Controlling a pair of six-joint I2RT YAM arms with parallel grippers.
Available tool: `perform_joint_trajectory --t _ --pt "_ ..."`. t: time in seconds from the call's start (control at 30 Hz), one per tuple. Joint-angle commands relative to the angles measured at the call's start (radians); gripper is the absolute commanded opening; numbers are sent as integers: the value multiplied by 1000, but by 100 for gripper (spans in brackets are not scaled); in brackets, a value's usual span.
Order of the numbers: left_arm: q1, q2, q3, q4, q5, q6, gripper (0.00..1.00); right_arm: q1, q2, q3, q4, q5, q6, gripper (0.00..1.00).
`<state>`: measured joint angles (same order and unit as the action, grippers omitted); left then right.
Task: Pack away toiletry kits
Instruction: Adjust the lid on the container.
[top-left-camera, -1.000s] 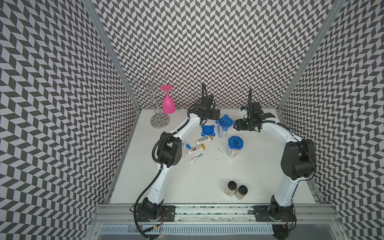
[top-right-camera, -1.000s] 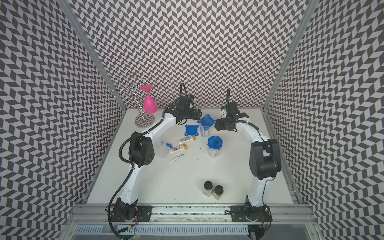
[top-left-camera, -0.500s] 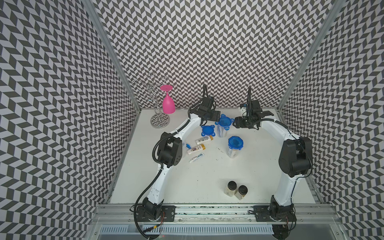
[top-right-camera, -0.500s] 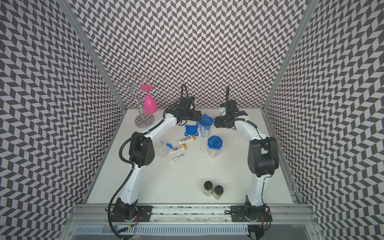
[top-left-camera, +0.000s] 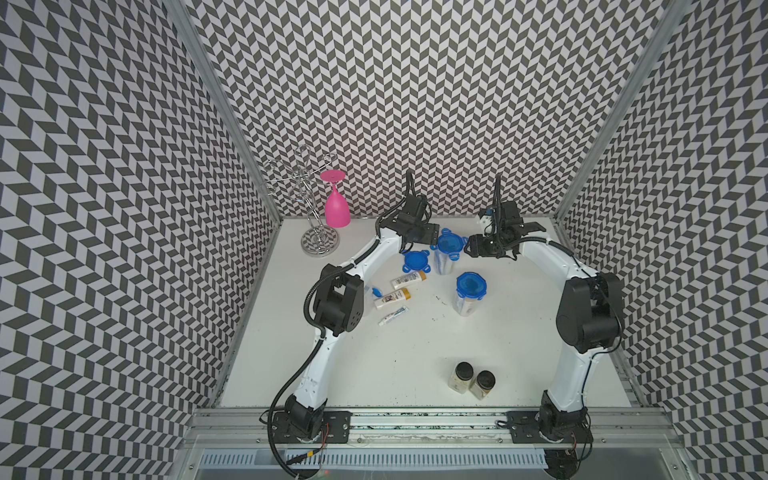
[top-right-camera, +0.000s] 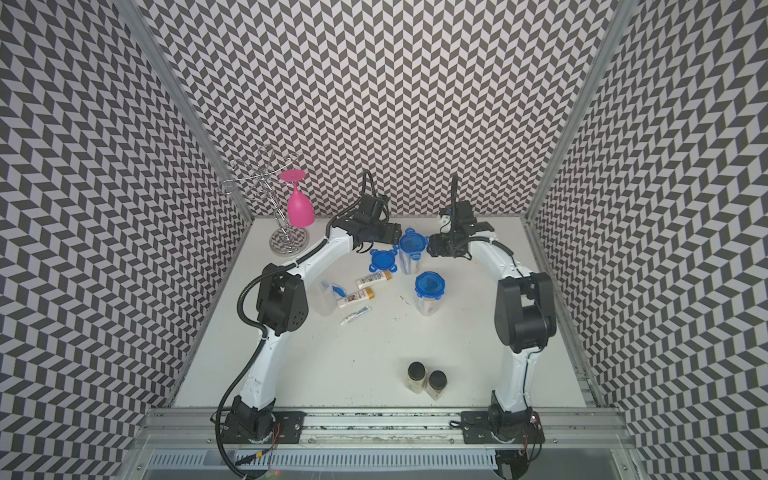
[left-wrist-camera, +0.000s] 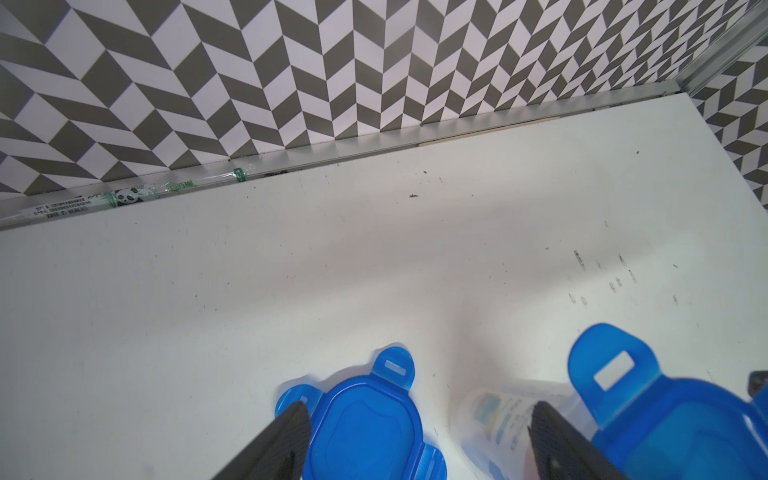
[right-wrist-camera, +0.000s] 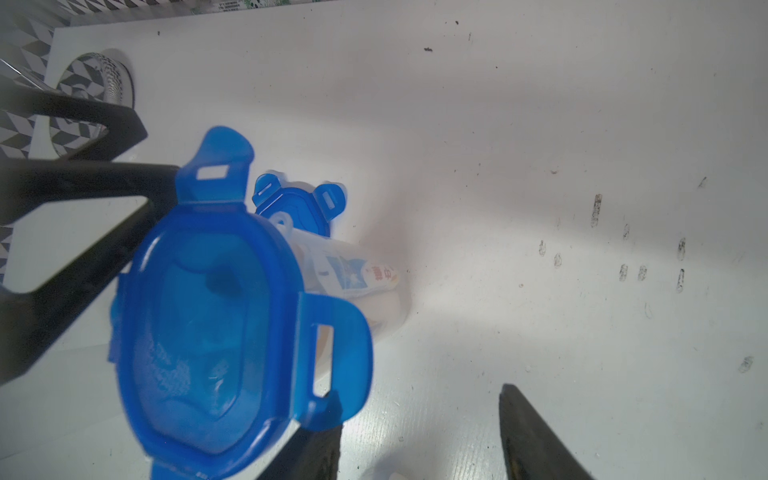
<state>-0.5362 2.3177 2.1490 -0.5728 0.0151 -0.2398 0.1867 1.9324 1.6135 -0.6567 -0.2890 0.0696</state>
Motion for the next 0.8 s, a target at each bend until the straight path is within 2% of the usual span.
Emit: perform_joint_trajectory --t 0.0,0.77 --pt "-2 -65 -21 -14 -14 2 85 3 17 31 34 -22 3 59" --pt "-4 -138 -111 -4 -9 0 86 29 22 45 35 -33 7 58"
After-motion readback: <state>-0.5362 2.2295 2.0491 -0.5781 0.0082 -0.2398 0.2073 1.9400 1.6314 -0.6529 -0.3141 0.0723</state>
